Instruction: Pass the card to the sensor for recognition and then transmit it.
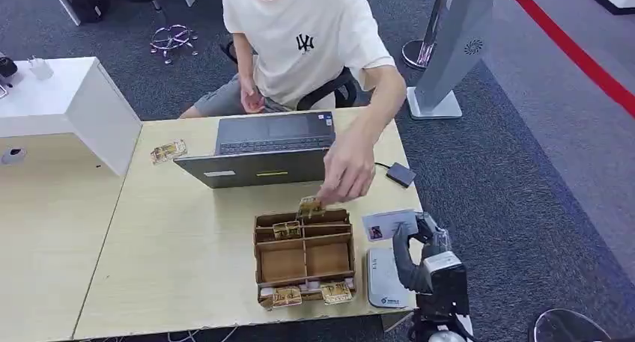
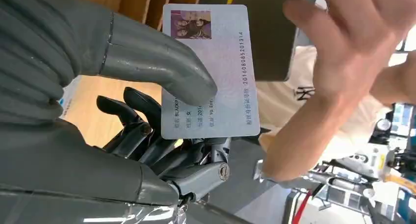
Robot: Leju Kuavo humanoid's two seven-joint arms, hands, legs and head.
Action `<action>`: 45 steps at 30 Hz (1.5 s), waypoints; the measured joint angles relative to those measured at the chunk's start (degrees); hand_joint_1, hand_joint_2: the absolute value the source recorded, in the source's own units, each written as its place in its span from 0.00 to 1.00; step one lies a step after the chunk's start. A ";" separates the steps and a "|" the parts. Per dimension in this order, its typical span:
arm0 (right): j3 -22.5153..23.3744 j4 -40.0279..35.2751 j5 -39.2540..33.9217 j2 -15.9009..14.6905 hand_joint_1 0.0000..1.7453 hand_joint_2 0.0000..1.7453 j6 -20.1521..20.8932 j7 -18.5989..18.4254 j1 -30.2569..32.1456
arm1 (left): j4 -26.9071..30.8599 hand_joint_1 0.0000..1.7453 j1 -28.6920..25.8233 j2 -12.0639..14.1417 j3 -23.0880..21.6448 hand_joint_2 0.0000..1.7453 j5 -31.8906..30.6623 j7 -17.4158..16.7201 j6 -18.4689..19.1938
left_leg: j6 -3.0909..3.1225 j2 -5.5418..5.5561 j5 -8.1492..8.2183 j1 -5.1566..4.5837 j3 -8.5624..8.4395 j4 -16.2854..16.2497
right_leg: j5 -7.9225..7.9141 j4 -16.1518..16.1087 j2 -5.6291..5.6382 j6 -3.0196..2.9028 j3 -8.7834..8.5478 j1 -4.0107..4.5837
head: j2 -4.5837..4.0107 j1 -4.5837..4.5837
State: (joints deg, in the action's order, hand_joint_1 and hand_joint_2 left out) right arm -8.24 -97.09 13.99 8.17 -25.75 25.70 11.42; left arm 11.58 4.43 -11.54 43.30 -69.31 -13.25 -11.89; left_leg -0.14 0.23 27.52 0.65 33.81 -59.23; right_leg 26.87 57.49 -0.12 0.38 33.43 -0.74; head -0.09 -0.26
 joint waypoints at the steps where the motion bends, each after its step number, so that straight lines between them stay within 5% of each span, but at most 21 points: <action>1: 0.67 0.07 0.04 0.00 1.00 1.00 0.07 -0.09 0.23 | 0.00 0.00 0.00 0.00 0.04 0.00 0.06 0.00 -0.04 | 0.00 0.00 0.00 0.00 0.00 0.00 | 0.00 0.00 0.00 0.00 0.00 0.00 | 0.00 0.00; 18: 11.05 11.71 7.39 0.00 1.00 1.00 4.37 -1.13 -1.42 | 0.00 0.00 0.03 0.00 1.49 0.00 -0.87 0.15 -0.11 | 0.00 0.00 0.00 0.00 0.00 0.00 | 0.01 0.00 -0.01 0.01 -0.02 0.00 | 0.00 -0.02; 40: 15.56 19.89 9.79 -0.90 1.00 1.00 6.66 -2.40 -2.94 | 0.00 0.00 0.04 0.26 2.43 0.00 -1.14 0.09 -0.09 | 0.00 0.00 0.00 0.00 -0.01 0.00 | 0.02 0.00 0.00 0.01 -0.01 0.00 | 0.00 -0.02; 45: 16.23 20.00 5.19 -1.16 1.00 1.00 12.38 -2.36 -2.99 | 0.00 0.00 0.04 0.35 2.47 0.00 -1.29 0.11 0.00 | 0.00 0.00 0.00 0.00 -0.01 0.00 | 0.02 0.00 -0.01 0.01 -0.01 0.00 | 0.00 -0.02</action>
State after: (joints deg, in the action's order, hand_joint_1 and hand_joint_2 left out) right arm 8.00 -77.09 19.18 7.02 -13.36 23.34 8.42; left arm 11.58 4.48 -11.19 45.77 -70.60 -13.14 -11.89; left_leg -0.13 0.23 27.52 0.65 33.81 -59.23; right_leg 26.89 57.50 -0.13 0.40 33.42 -0.74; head -0.09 -0.28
